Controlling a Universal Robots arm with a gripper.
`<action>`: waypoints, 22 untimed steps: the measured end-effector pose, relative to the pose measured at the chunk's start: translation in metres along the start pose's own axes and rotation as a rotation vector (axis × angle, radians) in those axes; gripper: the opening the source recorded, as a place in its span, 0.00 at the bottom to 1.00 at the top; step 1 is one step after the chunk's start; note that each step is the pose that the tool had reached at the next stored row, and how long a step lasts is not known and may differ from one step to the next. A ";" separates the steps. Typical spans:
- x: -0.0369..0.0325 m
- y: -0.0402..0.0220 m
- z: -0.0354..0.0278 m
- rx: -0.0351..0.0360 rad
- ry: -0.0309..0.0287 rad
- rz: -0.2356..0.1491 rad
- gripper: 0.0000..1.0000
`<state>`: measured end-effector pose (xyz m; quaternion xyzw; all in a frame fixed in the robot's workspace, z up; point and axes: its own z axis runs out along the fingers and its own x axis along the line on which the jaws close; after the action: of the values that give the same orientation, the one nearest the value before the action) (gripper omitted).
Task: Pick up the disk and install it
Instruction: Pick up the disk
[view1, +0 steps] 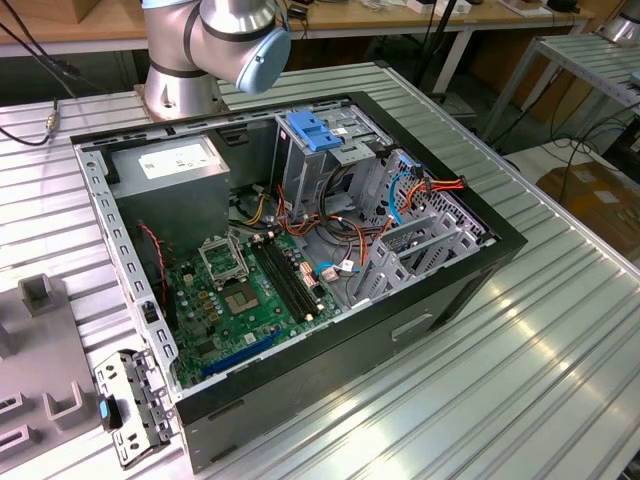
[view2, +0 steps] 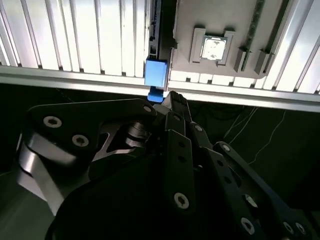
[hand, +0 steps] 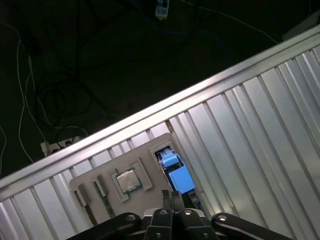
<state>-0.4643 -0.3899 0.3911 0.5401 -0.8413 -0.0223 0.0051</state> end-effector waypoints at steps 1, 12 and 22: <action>0.0000 0.0000 0.0000 -0.0002 0.0007 -0.017 0.11; 0.0000 0.0000 0.0000 -0.0013 0.0038 -0.087 0.11; 0.0000 0.0000 0.0000 -0.0014 0.0038 -0.089 0.11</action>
<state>-0.4643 -0.3899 0.3911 0.5769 -0.8165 -0.0220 0.0061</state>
